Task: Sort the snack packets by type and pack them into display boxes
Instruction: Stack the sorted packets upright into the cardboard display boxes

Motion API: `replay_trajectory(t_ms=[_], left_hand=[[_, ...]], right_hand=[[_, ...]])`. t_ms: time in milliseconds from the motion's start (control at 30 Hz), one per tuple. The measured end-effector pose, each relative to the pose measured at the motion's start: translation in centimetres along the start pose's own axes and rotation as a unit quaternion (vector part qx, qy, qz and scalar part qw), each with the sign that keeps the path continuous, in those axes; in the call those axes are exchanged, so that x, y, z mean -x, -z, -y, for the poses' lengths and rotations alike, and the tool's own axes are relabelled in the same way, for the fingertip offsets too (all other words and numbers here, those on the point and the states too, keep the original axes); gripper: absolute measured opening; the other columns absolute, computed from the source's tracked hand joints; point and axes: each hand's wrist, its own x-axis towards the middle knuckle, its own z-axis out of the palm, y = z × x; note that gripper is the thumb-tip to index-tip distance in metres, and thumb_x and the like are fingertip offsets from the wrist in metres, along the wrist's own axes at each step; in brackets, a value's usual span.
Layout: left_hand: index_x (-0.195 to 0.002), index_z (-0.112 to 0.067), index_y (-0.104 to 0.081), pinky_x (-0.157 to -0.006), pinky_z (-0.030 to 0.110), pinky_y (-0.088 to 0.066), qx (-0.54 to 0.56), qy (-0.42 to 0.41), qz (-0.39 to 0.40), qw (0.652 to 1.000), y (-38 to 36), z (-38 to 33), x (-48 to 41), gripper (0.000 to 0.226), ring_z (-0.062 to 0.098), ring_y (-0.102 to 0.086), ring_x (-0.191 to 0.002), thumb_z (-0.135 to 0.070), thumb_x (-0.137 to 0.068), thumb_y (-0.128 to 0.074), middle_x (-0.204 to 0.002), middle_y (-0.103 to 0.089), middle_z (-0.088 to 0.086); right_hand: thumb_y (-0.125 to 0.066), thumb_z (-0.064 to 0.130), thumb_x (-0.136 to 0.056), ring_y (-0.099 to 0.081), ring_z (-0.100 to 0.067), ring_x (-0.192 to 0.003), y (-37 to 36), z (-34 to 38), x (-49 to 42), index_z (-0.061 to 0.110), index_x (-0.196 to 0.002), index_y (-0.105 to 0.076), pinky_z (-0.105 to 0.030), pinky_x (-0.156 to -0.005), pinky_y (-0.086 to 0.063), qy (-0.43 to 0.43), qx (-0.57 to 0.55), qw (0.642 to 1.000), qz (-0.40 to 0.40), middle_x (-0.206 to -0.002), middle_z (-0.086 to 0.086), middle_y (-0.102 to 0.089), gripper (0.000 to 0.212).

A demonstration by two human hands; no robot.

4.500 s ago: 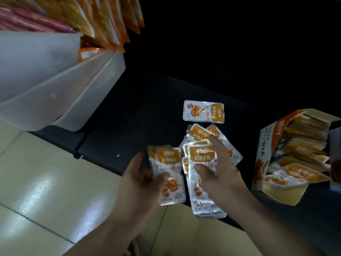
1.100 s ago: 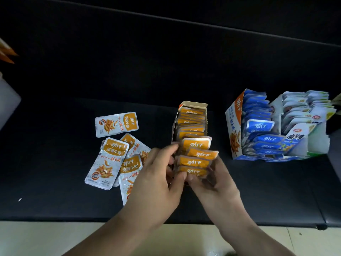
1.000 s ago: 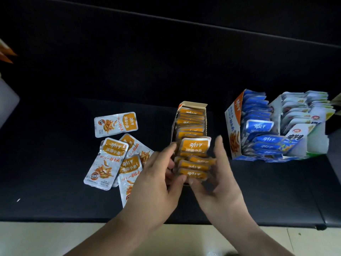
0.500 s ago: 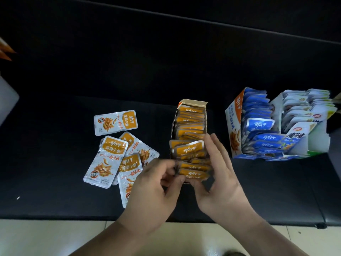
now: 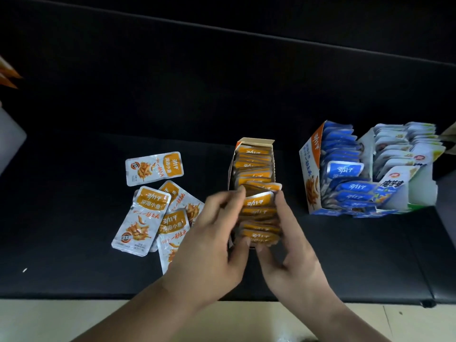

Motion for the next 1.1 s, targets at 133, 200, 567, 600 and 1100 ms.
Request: replay_trajectory(t_ms=[133, 200, 567, 600, 1100], left_hand=[[-0.165, -0.031, -0.017, -0.101, 0.029, -0.054, -0.057, -0.021, 0.03, 0.998, -0.7, -0.2, -0.1, 0.088, 0.011, -0.036, -0.144, -0.028, -0.094, -0.068, -0.161, -0.022, -0.007], [-0.164, -0.028, -0.023, -0.107, 0.023, -0.049, -0.009, -0.005, 0.018, 1.0, -0.4, 0.1, -0.1, 0.088, 0.01, -0.038, -0.145, -0.024, -0.092, -0.073, -0.16, -0.024, -0.01], [-0.153, -0.054, 0.027, -0.121, 0.014, -0.012, 0.012, 0.064, 0.097, 0.993, -0.7, 1.2, -0.3, 0.097, -0.014, 0.009, -0.152, -0.054, -0.099, -0.054, -0.167, 0.013, -0.031], [-0.152, -0.055, 0.027, -0.119, 0.011, -0.011, 0.007, 0.063, 0.089, 0.994, -0.7, 1.3, -0.2, 0.096, -0.014, 0.008, -0.151, -0.056, -0.098, -0.052, -0.167, 0.012, -0.032], [-0.159, -0.049, 0.015, -0.113, 0.031, -0.047, 0.068, 0.085, 0.063, 0.992, -3.9, 0.1, -0.9, 0.096, 0.002, -0.041, -0.144, -0.024, -0.103, -0.059, -0.168, -0.019, -0.018]], right_hand=[[-0.066, -0.011, -0.082, -0.01, -0.005, -0.158, 0.0, 0.5, 0.0, 0.028, -0.165, -0.015, -0.004, -0.11, -0.028, 0.032, 0.041, 0.999, 0.012, -0.173, 0.007, -0.01, 0.105], [-0.071, -0.01, -0.081, -0.007, -0.005, -0.158, 0.4, 0.1, -0.3, 0.031, -0.165, -0.014, -0.002, -0.109, -0.028, 0.034, 0.065, 0.997, 0.002, -0.173, 0.004, -0.01, 0.109], [-0.078, 0.002, -0.087, -0.032, -0.023, -0.154, 2.0, -1.4, -2.0, 0.03, -0.166, -0.006, -0.05, -0.117, -0.042, 0.021, 0.035, 0.996, 0.081, -0.167, -0.002, -0.032, 0.11], [-0.079, 0.007, -0.087, -0.032, -0.021, -0.154, 2.3, -1.3, -2.0, 0.031, -0.166, -0.006, -0.05, -0.116, -0.043, 0.025, 0.049, 0.995, 0.079, -0.167, 0.001, -0.031, 0.11], [-0.066, -0.002, -0.09, -0.047, 0.0, -0.139, 3.0, 0.2, -2.5, 0.061, -0.154, 0.012, -0.032, -0.109, -0.049, -0.059, 0.119, 0.986, 0.099, -0.159, 0.018, -0.039, 0.119]])
